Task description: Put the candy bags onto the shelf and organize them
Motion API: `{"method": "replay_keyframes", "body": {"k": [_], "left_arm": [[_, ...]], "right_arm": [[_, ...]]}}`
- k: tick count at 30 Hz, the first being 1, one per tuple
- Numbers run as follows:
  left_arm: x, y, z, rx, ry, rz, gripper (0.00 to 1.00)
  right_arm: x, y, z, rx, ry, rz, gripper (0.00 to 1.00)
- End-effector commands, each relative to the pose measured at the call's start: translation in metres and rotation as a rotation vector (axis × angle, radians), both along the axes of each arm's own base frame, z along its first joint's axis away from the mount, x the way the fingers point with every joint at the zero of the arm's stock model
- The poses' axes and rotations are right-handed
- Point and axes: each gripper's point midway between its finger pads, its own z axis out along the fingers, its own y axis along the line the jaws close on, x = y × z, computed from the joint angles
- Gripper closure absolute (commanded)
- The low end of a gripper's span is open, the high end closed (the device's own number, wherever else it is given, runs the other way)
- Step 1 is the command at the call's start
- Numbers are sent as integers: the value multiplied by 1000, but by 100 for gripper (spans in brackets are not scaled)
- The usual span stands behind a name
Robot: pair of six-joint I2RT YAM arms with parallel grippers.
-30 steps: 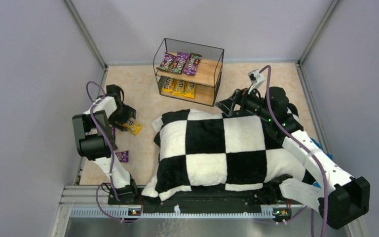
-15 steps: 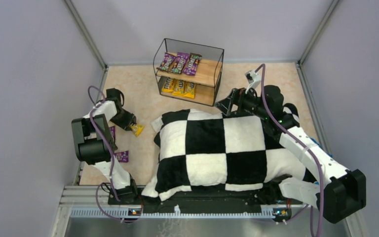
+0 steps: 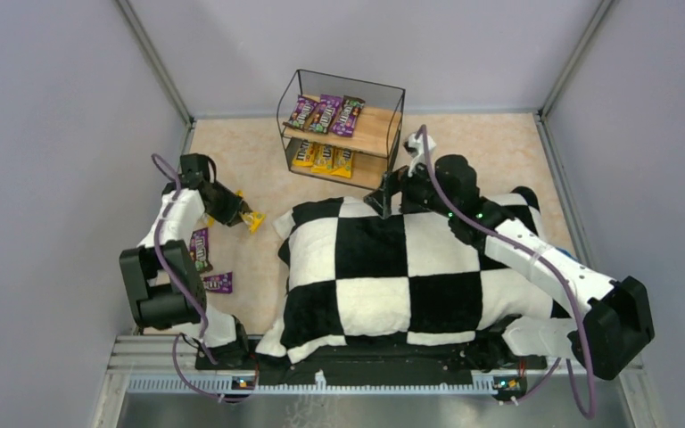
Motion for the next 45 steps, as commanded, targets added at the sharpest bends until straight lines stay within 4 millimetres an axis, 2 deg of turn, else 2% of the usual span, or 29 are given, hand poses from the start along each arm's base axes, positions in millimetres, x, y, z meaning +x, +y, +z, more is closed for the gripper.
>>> {"method": "replay_keyframes", "body": {"k": [1, 4, 7, 8, 11, 14, 16, 22, 28, 40, 45], "left_arm": [[-1, -28, 68, -66, -190, -95, 63], [-4, -57, 108, -115, -315, -157, 63], [-11, -93, 140, -178, -401, -243, 62], [-13, -104, 150, -196, -420, -269, 62], [-26, -152, 174, -272, -456, -417, 62], [-36, -177, 194, -301, -491, -502, 62], [-43, -187, 204, -312, -511, -542, 62], [-55, -195, 211, -318, -512, -603, 62], [-63, -201, 203, -353, -477, -627, 62], [-72, -202, 195, -346, -457, -638, 62], [-73, -202, 192, -341, -451, -638, 62]], "right_arm": [[-9, 40, 58, -122, -408, 154, 4], [-52, 76, 66, -293, -813, 443, 1], [-77, 97, 65, -426, -1111, 625, 1], [-83, 103, 67, -428, -1160, 675, 1], [-87, 111, 77, -442, -1338, 708, 1], [-92, 111, 82, -499, -1558, 704, 1], [-92, 113, 80, -555, -1619, 739, 1], [-86, 110, 62, -809, -1702, 864, 9], [-96, 118, 55, -922, -1795, 924, 16], [-84, 144, 40, -1072, -1871, 972, 25], [-75, 154, 41, -1121, -1895, 934, 34]]}}
